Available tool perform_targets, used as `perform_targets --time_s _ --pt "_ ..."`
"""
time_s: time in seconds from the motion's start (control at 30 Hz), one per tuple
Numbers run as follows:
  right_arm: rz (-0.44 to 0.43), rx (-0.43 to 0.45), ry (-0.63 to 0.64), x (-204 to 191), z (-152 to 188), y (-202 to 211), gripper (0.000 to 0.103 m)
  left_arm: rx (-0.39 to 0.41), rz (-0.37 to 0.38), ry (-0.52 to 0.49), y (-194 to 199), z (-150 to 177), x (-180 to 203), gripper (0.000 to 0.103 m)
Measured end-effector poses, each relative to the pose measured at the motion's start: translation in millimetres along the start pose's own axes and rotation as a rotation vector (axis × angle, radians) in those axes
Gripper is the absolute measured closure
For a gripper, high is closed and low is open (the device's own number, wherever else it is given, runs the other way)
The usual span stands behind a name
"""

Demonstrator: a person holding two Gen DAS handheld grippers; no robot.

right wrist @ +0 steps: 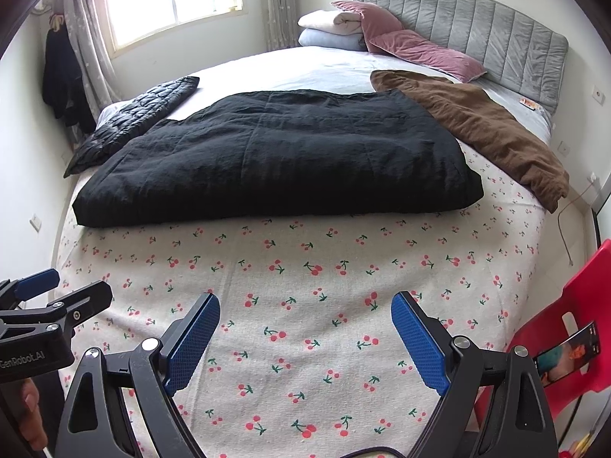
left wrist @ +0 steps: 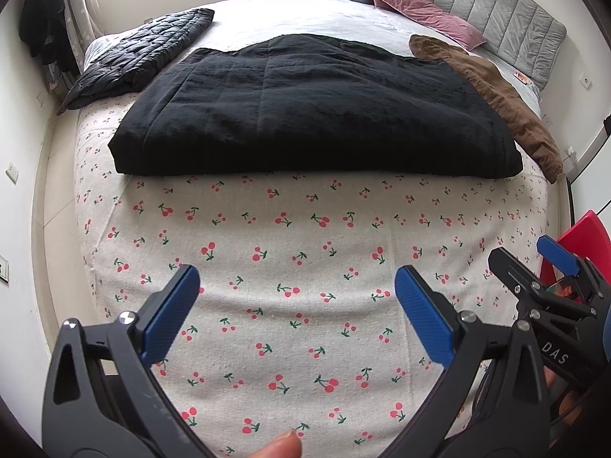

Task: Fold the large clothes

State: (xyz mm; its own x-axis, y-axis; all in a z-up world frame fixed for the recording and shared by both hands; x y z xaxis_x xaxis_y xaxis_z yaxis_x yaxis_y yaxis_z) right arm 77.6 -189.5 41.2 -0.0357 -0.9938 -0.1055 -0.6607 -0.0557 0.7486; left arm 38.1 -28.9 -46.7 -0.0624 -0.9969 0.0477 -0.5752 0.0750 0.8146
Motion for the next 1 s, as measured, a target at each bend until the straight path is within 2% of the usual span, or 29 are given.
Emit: perform_targets --time_s 0.73,1.0 --pt "-0.002 -0.033 0.002 -3.0 7.8 -16.8 0.011 -0.031 -0.026 -0.005 -19.0 5.9 -7.3 0.001" --pt "0.004 -0.065 -0.003 -5.8 17.2 -36.6 0.011 -0.048 -0.041 0.002 -40.3 13.9 -8.0 0.001"
Point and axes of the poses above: each gripper's, at about its wrist camera, not at the fingertips, and y roughly against the way its jaws point, x to its right, z to its underside, the point moved 7 cm from there along -y, roughly the way its jaws point, and after that the axes turned 4 degrees about x, right-handed, at the moved point
